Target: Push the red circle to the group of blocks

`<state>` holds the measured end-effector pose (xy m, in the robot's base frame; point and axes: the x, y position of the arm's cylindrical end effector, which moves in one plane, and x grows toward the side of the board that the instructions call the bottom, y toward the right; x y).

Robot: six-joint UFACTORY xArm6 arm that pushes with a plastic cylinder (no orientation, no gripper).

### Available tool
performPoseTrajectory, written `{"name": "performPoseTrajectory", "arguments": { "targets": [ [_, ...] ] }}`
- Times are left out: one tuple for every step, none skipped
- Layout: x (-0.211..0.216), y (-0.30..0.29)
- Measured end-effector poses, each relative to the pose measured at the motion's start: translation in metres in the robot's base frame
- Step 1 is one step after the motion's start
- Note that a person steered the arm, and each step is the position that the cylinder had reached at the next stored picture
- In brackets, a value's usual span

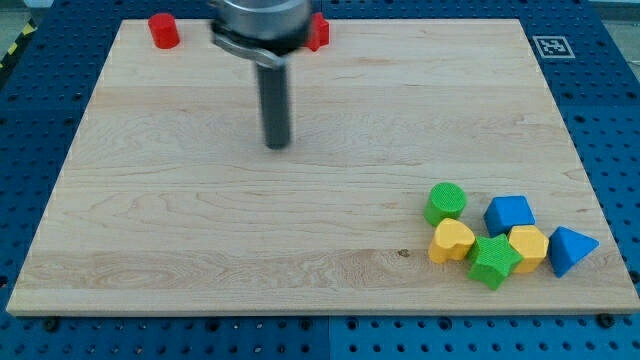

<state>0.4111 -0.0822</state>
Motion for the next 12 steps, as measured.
{"name": "performPoseTrajectory", "arguments": {
  "targets": [
    [-0.045, -0.086],
    [-0.091, -0.158],
    [-0.139, -0.213],
    [-0.155, -0.219],
    [-0.178, -0.22],
    [-0.216, -0.22],
    [-0.216, -0.218],
    [-0.216, -0.188],
    [-0.216, -0.156],
    [-0.215, -0.149],
    [-0.207, -0.152],
    [-0.203, -0.154]
  ]
}}
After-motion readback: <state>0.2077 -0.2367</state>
